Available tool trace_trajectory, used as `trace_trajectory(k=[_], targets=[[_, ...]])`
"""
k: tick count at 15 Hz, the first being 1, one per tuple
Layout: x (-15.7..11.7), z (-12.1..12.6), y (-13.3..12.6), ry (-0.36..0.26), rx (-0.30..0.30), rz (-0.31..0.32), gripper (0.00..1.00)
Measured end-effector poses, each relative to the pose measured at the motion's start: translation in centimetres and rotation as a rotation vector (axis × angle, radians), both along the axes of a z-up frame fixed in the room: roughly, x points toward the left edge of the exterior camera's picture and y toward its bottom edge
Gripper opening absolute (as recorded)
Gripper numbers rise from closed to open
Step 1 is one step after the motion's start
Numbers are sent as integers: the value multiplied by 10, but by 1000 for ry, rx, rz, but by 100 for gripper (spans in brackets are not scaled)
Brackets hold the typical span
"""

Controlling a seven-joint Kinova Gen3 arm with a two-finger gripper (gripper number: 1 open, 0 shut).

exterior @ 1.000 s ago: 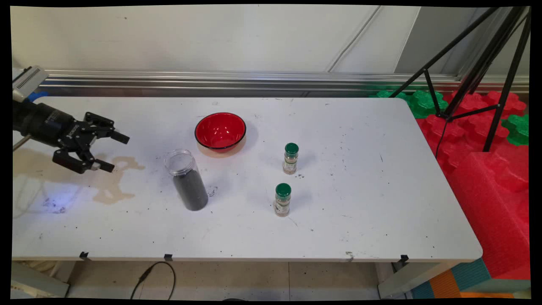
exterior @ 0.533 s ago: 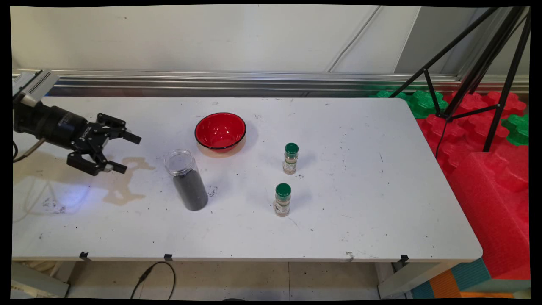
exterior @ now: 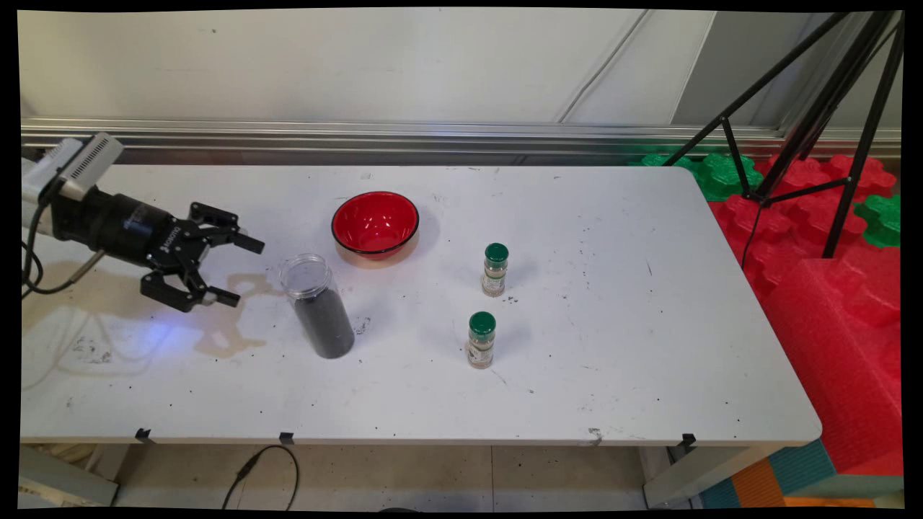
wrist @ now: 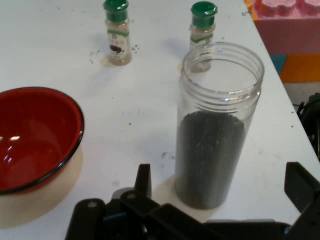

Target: Pick up the black seasoning powder from the table

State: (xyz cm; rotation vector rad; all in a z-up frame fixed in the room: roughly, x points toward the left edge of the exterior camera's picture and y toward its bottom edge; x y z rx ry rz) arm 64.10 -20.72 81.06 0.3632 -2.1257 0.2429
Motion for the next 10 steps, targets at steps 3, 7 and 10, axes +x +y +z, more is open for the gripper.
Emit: trace_trajectory(k=[3, 7, 10], targets=[[-11, -10, 1, 12, -18, -19, 100], [-25, -22, 1, 27, -42, -35, 100], [-34, -29, 0, 39, -59, -40, 100]])
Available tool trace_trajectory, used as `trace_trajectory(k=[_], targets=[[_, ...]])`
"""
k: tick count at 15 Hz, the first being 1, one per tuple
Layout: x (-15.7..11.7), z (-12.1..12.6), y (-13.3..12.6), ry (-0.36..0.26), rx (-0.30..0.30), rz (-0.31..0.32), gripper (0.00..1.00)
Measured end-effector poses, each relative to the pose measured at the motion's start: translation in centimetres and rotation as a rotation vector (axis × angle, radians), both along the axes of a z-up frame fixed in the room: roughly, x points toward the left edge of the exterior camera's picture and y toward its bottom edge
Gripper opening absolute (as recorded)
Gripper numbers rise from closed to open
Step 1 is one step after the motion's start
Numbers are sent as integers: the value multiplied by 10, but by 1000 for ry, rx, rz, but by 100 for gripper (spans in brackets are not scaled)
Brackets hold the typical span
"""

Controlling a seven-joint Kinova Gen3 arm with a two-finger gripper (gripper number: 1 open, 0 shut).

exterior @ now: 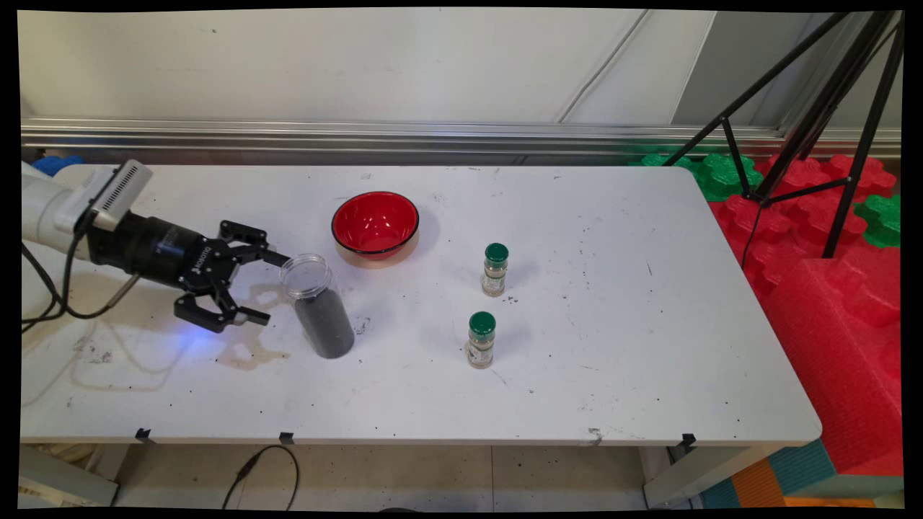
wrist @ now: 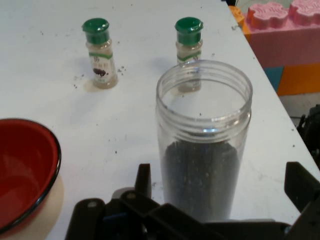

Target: Pick up the black seasoning powder from the table

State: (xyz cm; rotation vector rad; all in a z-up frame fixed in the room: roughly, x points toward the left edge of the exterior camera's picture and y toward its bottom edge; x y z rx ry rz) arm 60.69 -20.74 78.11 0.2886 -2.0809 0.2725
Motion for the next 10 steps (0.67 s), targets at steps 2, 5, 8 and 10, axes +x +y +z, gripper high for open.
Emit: trace_trajectory(k=[2, 5, 8, 10], targets=[[-6, -4, -1, 8, -8, -2, 100], [-15, -11, -4, 21, -18, 0, 100], [-23, -18, -10, 35, -27, 6, 100], [-28, -22, -14, 42, -30, 10, 100]])
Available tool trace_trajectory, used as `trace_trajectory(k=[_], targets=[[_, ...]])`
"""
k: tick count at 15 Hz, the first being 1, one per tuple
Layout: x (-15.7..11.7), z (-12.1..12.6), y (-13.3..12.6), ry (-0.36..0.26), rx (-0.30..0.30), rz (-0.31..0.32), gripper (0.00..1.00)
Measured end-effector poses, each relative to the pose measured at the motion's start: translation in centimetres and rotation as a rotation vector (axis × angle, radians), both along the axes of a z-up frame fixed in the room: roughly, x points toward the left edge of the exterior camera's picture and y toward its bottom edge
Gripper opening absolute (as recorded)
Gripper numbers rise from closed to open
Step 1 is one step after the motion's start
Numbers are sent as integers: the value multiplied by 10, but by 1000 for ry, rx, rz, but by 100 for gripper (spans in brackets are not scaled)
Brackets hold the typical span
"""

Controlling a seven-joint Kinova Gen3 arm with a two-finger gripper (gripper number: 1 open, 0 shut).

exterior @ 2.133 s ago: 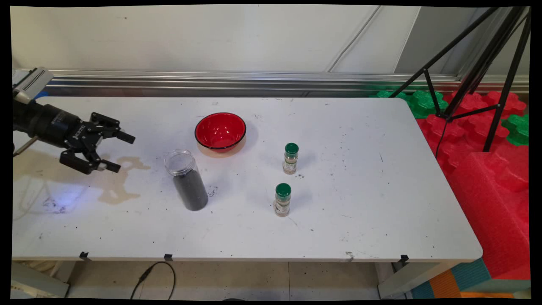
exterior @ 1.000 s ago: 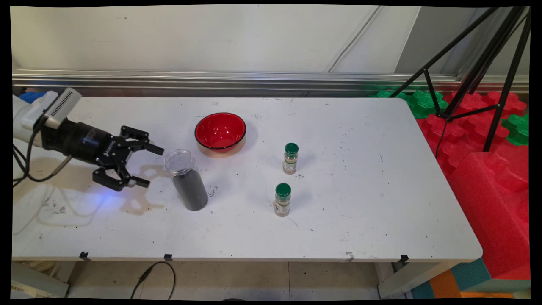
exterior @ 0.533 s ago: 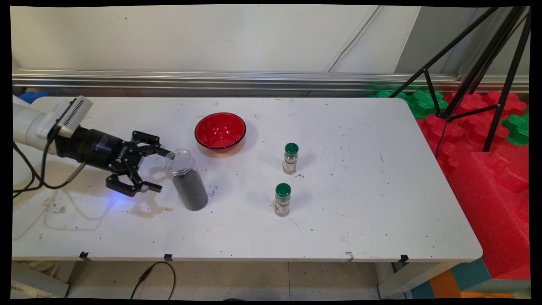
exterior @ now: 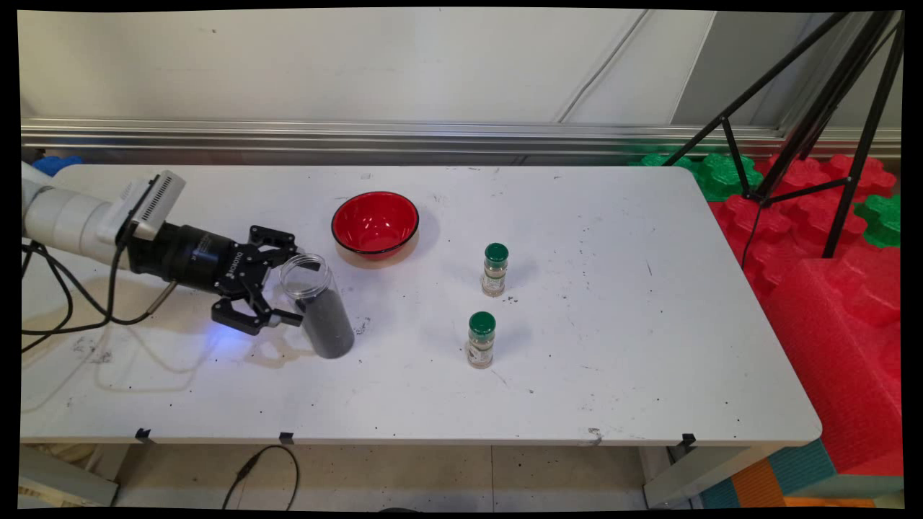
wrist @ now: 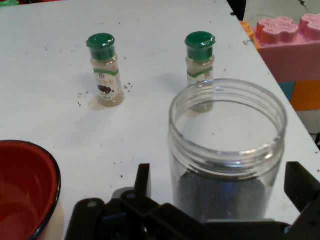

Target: Pick up the black seasoning powder from the table, then pour the black seasoning powder in the red bowl

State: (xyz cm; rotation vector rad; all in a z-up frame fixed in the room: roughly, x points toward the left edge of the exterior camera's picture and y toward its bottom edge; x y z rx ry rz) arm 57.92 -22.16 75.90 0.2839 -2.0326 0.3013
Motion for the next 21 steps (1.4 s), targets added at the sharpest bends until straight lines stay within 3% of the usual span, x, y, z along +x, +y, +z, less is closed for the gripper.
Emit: trace_trajectory(k=[13, 14, 21], targets=[[-12, -12, -15, 19, 10, -4, 100], [-13, -11, -15, 21, 13, -6, 0], [-16, 0, -19, 31, 37, 0, 0]])
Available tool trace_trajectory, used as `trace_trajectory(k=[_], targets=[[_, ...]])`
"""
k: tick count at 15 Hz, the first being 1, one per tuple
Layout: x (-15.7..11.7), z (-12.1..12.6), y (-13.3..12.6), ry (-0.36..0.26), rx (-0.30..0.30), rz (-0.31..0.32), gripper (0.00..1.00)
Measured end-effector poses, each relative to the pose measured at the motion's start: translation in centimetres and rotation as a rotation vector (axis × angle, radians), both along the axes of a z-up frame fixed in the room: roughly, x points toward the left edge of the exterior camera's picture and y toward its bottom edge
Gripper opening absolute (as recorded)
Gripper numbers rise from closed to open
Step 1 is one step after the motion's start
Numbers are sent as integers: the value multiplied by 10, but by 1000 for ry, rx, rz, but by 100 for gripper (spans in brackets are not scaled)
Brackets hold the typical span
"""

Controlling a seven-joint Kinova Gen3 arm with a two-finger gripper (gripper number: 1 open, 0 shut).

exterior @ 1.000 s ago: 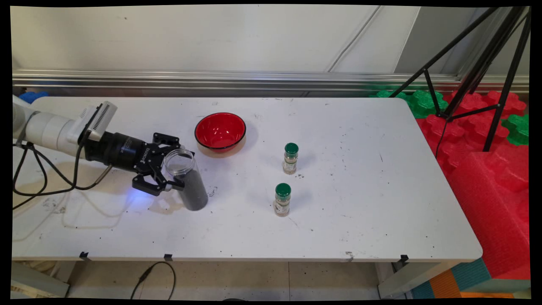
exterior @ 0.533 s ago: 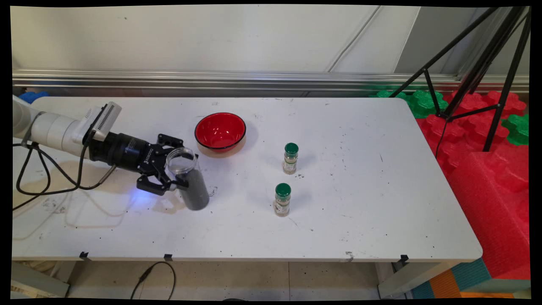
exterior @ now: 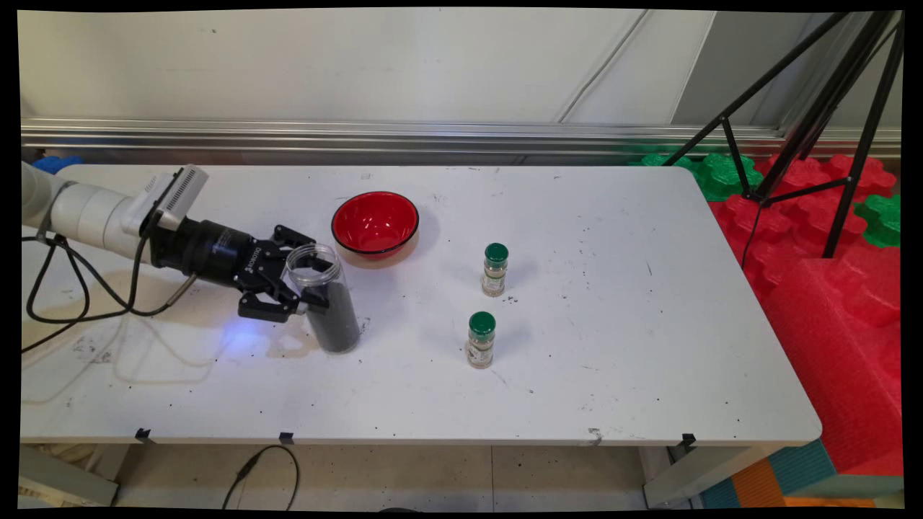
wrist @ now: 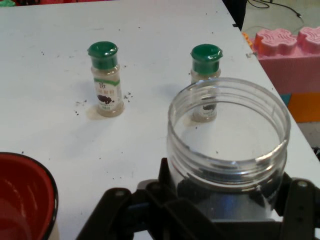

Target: Pour the black seasoning powder in the red bowl

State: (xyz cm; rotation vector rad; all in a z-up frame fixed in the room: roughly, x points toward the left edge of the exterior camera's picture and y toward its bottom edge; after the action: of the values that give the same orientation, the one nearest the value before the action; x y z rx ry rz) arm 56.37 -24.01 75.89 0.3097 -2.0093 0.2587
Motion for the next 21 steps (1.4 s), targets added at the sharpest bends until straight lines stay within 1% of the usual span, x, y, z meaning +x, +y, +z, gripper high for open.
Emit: trace_trajectory(k=[6, 14, 21], targets=[[-1, 27, -3, 18, 17, 41, 0], [0, 79, -13, 40, 17, 106, 0], [11, 124, -32, 51, 8, 168, 0]])
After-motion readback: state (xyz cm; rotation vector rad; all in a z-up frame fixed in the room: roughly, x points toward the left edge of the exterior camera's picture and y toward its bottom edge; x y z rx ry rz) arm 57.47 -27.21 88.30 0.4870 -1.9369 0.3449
